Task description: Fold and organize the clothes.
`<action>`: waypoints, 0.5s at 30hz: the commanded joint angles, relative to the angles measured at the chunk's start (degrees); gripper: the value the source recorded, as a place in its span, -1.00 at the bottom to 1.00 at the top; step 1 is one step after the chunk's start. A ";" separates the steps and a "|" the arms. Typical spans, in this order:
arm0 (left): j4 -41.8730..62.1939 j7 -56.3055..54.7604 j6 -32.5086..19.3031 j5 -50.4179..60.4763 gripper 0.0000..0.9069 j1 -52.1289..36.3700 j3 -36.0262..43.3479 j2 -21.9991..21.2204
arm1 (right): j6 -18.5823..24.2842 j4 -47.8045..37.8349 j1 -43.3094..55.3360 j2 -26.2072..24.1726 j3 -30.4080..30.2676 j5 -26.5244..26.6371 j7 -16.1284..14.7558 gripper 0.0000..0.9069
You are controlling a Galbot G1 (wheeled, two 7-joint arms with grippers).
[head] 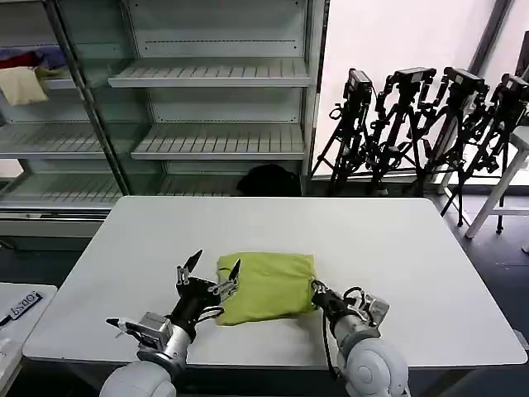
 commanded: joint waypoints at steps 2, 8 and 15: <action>-0.03 0.10 -0.34 0.11 1.00 0.69 -0.18 -0.04 | 0.12 1.14 -2.05 -0.23 1.50 -11.28 -3.32 1.00; 0.21 0.11 -0.61 0.10 1.00 0.72 -0.12 -0.10 | 0.25 1.81 -4.02 1.38 1.77 -32.55 -11.50 1.00; 0.56 0.07 -1.00 -0.13 1.00 0.94 -0.05 -0.48 | 2.13 0.03 -2.71 1.85 1.83 -45.49 -15.40 1.00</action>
